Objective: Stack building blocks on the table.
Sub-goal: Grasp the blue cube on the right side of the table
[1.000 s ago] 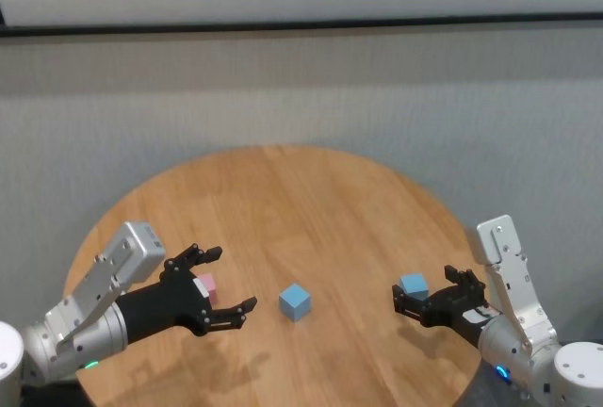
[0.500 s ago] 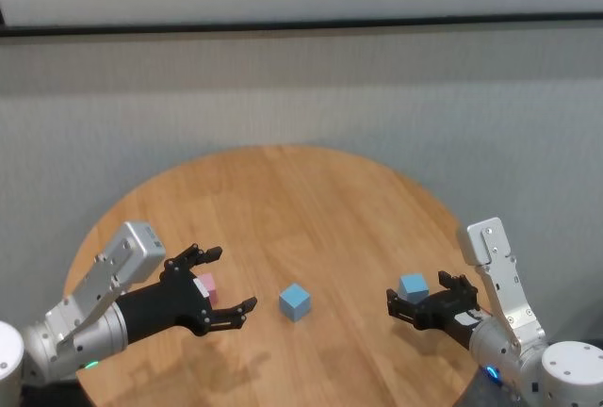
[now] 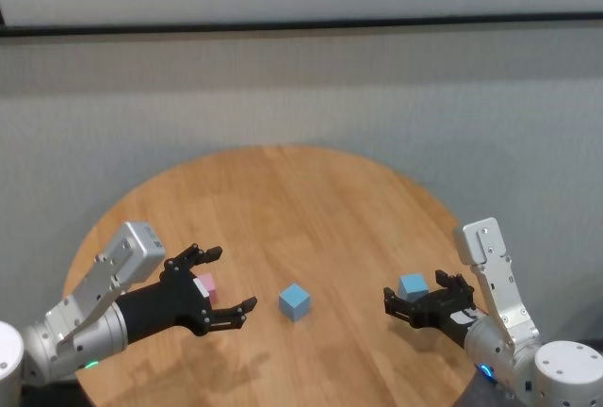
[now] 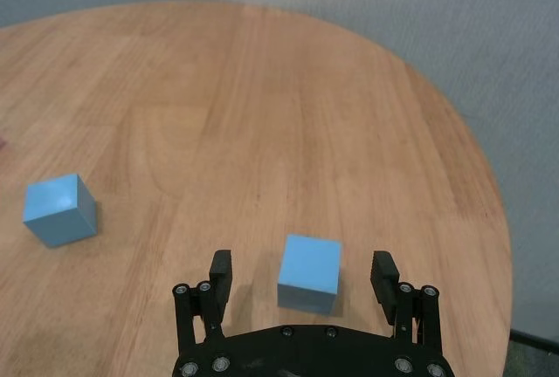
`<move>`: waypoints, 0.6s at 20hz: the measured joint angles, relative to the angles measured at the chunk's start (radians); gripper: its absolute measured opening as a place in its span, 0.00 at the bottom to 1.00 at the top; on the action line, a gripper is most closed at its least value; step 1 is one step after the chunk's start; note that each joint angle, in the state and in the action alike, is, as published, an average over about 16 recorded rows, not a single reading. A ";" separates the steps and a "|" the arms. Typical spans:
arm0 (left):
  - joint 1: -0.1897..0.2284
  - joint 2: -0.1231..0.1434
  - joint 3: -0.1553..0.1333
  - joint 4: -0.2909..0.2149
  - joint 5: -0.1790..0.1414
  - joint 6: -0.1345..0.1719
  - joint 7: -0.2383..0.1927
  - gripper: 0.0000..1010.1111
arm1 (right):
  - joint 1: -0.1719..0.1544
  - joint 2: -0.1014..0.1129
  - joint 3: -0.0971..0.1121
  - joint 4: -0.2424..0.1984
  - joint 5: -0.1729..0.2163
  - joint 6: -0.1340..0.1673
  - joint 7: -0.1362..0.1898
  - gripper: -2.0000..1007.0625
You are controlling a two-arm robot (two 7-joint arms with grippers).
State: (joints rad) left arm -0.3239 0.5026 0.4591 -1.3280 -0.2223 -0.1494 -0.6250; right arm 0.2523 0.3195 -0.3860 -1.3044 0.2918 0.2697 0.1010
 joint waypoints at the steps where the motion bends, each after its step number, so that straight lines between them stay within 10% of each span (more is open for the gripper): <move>1: 0.000 0.000 0.000 0.000 0.000 0.000 0.000 0.99 | 0.001 -0.002 0.000 0.002 -0.003 -0.001 0.001 1.00; 12: 0.000 0.000 0.000 0.000 0.000 0.000 0.000 0.99 | 0.006 -0.022 0.006 0.021 -0.033 0.001 0.016 1.00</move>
State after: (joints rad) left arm -0.3239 0.5026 0.4591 -1.3279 -0.2223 -0.1494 -0.6249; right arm 0.2584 0.2979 -0.3796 -1.2839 0.2592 0.2707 0.1165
